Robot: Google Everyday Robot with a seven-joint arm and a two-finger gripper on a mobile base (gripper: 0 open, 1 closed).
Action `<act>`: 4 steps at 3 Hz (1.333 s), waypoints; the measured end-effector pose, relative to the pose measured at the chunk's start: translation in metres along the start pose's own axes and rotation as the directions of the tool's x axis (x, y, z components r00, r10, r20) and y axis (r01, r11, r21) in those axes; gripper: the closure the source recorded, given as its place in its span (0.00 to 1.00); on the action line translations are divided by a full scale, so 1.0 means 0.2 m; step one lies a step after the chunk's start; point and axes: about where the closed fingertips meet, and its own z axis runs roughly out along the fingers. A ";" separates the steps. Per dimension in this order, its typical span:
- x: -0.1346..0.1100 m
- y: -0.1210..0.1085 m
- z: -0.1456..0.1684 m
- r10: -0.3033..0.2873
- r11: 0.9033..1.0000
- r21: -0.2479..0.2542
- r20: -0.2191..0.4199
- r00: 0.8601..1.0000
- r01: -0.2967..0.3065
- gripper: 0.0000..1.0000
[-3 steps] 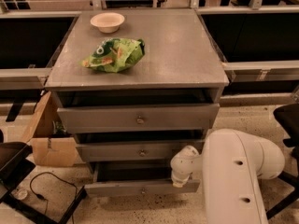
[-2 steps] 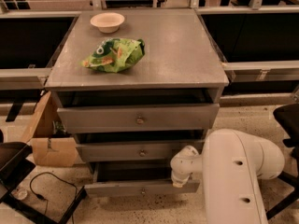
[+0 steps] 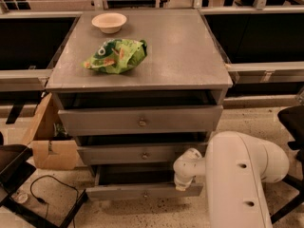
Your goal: Open bottom drawer
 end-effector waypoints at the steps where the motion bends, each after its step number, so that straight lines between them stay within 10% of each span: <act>1: 0.00 0.00 0.00 0.000 1.000 0.000 0.000 1.000 0.000 0.11; 3: 0.00 0.00 0.00 0.000 1.000 -0.001 0.000 1.000 0.000 0.00; 4: 0.04 0.12 0.08 -0.008 0.997 -0.075 -0.038 0.999 0.005 0.19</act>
Offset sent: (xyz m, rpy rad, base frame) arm 0.0000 0.0000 0.0000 0.0000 0.0000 0.0000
